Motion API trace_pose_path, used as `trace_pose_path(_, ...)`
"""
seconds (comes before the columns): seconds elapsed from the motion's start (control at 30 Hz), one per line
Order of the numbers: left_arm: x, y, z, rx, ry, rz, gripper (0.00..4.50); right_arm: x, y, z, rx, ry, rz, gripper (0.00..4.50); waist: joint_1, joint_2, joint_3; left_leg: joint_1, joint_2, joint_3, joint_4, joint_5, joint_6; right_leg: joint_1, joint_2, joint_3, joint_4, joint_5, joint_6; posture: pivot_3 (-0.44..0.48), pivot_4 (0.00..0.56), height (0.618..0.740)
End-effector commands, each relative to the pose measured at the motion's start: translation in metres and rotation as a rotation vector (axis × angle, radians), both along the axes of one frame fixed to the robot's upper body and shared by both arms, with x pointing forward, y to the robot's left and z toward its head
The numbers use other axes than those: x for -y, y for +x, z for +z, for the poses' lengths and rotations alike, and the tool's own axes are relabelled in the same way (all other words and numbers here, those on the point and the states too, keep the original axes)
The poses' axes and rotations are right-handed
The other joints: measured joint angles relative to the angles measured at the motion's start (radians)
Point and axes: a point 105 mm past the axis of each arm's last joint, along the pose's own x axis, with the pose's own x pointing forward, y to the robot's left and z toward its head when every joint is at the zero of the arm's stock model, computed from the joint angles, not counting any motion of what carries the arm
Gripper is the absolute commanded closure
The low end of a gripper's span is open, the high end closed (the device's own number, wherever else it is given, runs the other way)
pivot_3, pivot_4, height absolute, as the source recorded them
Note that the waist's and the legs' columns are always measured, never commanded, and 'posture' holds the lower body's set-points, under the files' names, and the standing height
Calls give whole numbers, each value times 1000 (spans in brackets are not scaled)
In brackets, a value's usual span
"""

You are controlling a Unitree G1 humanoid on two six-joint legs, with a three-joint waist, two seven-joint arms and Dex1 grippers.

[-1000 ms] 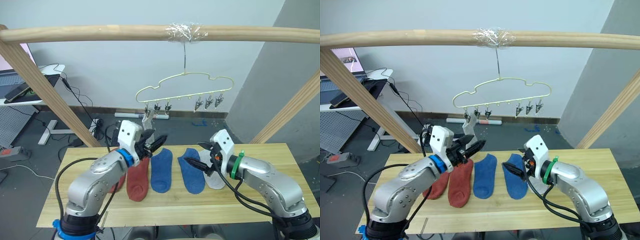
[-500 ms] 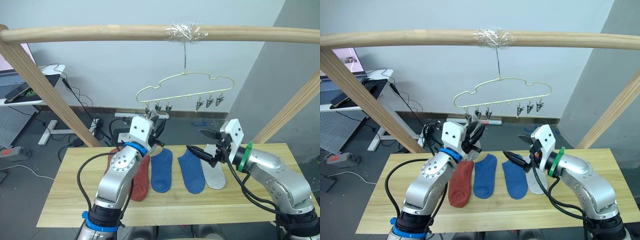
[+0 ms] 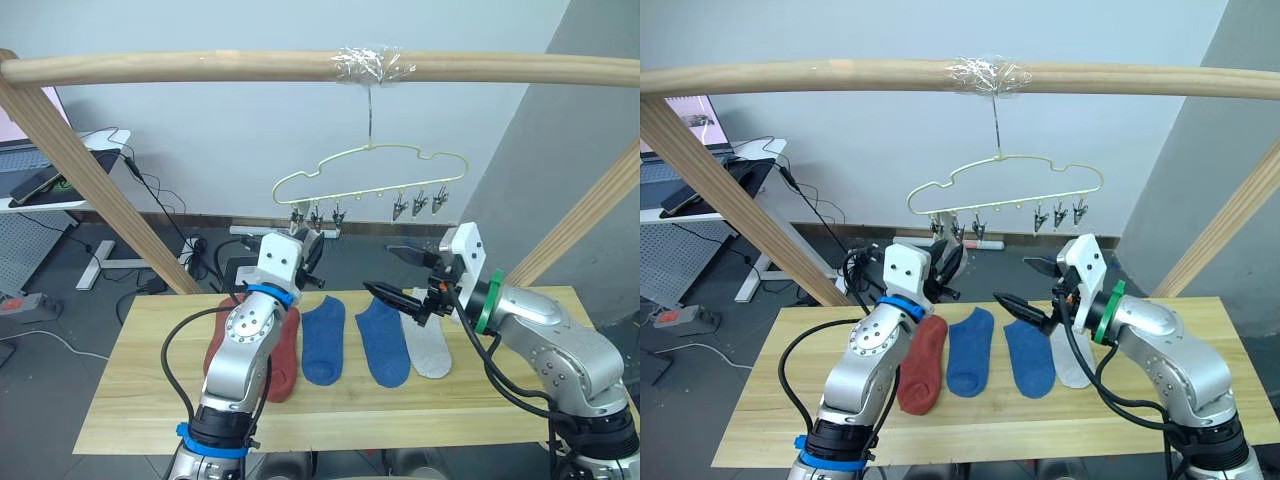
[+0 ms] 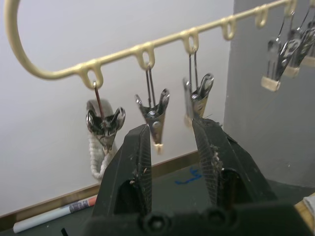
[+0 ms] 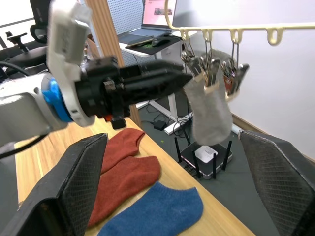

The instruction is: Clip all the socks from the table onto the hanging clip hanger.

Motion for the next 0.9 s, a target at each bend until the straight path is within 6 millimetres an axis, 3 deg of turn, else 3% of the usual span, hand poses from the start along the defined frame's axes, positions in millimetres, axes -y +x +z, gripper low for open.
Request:
trace_pose_path(0.03, 2, 5, 16, 67, -18, 11, 3015, -3, -6, 16, 72, 11, 25, 0, 0, 0, 0, 0, 0, 0, 0, 0, 0, 0, 0, 0, 0, 0, 0, -70, 126, 740)
trace_pose_path(0.9, 3, 21, 15, 76, -38, 30, 3015, -5, -1, 15, 99, 30, -4, 0, -3, 0, 0, 0, 0, 0, 1, 0, 0, 0, 0, 0, 1, 0, 1, -87, 135, 740)
